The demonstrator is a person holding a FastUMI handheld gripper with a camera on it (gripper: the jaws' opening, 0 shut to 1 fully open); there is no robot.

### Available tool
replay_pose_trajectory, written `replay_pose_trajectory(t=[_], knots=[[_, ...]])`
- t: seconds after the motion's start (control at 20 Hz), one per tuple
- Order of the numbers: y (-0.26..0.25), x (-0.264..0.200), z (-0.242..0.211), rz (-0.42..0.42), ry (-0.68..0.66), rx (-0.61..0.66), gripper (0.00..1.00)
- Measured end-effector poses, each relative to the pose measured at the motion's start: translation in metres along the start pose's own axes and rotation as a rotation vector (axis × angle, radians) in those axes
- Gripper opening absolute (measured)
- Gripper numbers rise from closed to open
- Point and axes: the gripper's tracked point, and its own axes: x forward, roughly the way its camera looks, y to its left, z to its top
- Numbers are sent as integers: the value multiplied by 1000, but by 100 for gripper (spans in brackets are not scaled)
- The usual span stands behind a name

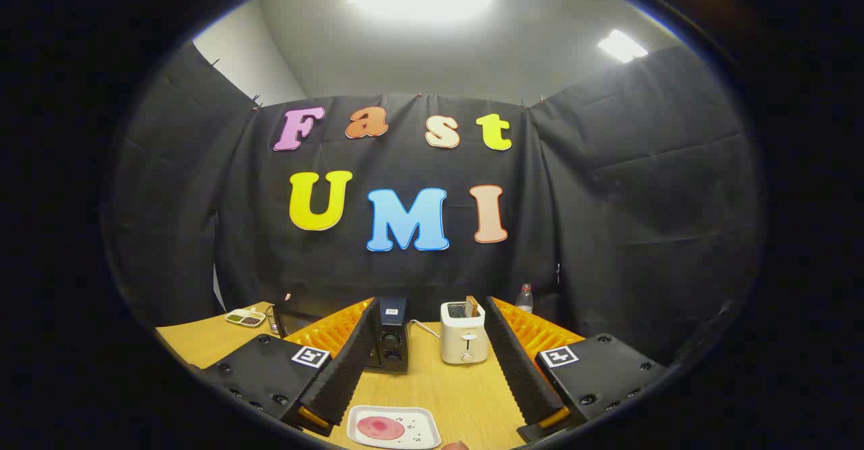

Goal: Open the toaster oven, put the food inside, and close the toaster oven door.

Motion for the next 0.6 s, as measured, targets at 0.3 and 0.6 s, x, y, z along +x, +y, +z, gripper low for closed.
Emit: replay_pose_trajectory(t=[0.3,0.6], knots=[[3,2,1,-1,-2,8,97],[8,3,1,5,-3,8,97]])
